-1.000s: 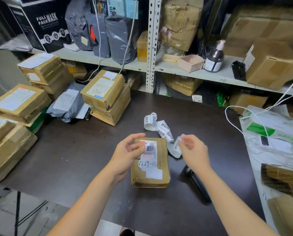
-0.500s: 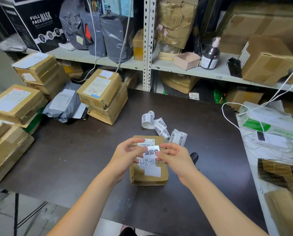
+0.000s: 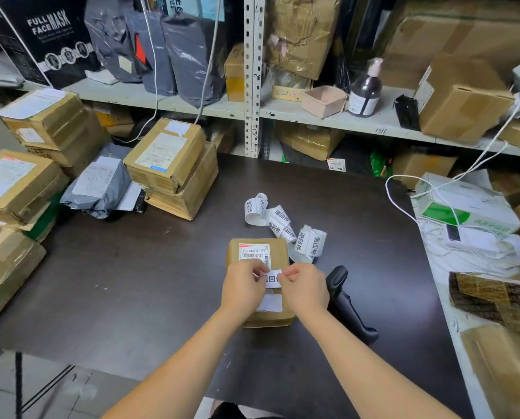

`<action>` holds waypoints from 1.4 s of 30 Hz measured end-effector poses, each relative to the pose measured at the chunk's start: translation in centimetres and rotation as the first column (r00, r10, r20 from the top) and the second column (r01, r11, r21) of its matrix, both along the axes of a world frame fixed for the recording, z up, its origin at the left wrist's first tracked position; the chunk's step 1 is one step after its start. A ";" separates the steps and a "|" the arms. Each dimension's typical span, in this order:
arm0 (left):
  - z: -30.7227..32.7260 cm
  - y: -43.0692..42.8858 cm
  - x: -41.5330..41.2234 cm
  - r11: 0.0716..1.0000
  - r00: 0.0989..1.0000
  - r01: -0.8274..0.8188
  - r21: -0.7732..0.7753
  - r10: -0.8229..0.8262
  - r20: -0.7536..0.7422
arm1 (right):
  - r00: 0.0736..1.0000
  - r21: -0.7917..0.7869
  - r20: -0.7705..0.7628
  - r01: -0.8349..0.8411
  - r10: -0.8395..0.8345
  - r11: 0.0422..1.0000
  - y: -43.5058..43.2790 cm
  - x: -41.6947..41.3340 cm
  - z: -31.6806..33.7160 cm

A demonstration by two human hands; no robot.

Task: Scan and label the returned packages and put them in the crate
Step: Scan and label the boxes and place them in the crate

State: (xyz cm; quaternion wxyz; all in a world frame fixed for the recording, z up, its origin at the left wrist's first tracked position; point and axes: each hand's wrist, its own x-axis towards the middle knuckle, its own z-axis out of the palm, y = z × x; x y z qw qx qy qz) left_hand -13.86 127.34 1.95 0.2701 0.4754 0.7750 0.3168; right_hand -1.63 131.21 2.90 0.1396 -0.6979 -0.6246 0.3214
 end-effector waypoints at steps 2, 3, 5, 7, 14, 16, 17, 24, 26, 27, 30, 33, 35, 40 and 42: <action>-0.2 0.3 0.3 0.999 0.998 0.011 -0.047 -0.014 -0.053 | 0.994 0.034 0.107 -0.031 0.027 0.999 0.0 -0.4 -0.2; -0.3 0.4 0.3 0.998 0.997 0.016 -0.062 -0.020 -0.070 | 0.988 0.045 0.150 -0.045 0.038 0.998 0.0 -0.6 -0.3; -0.4 0.5 0.4 0.997 0.996 0.020 -0.073 -0.027 -0.091 | 0.975 0.067 0.215 -0.071 0.055 0.995 0.0 -0.9 -0.4; -0.4 0.6 0.5 0.997 0.993 0.029 -0.069 -0.037 -0.114 | 0.963 0.091 0.260 -0.092 0.066 0.992 0.0 -1.1 -0.6; -0.3 0.9 0.3 0.992 0.975 0.092 -0.086 -0.107 -0.192 | 0.955 0.130 0.291 -0.101 0.059 0.986 -0.5 -1.4 -1.0; -0.5 0.8 0.3 0.987 0.968 0.116 -0.108 -0.137 -0.212 | 0.968 0.102 0.249 -0.059 0.032 0.993 -0.5 -1.4 -1.3; -0.5 0.8 0.3 0.984 0.964 0.127 -0.123 -0.152 -0.220 | 0.972 0.088 0.235 -0.042 0.021 0.995 -0.5 -1.3 -1.4; -0.8 0.7 -0.3 0.970 0.938 0.099 -0.222 -0.166 -0.305 | 0.989 0.073 0.112 0.086 -0.094 0.994 -0.4 -1.0 -2.0; -0.8 0.4 -1.1 0.973 0.929 0.073 -0.219 -0.146 -0.340 | 0.987 0.075 0.055 0.148 -0.152 0.986 -0.4 -0.7 -2.1; -0.7 0.2 -1.5 0.976 0.928 0.056 -0.210 -0.128 -0.349 | 0.984 0.069 0.019 0.175 -0.176 0.982 -0.3 -0.5 -2.2; -0.7 -0.6 -2.9 0.987 0.948 -0.055 -0.149 0.005 -0.319 | 0.981 -0.011 -0.067 0.181 -0.181 0.983 0.1 0.1 -2.2; -1.2 -1.8 -3.7 0.970 0.951 -0.213 -0.116 0.179 -0.252 | 0.995 -0.041 -0.065 0.071 -0.073 0.997 0.4 0.6 -2.4; -1.5 -2.5 -3.9 0.952 0.972 -0.234 -0.195 0.226 -0.067 | 0.994 -0.040 -0.111 0.004 -0.009 0.999 0.4 0.7 -2.6; -1.6 -5.0 -3.4 0.984 0.931 -0.115 -0.139 0.155 0.330 | 0.976 -0.059 -0.214 -0.064 0.050 0.996 0.0 0.8 -2.0; -1.2 -6.4 -3.4 0.984 0.918 -0.142 -0.105 0.171 0.358 | 0.969 -0.024 -0.229 -0.099 0.090 0.995 -0.2 0.4 -1.5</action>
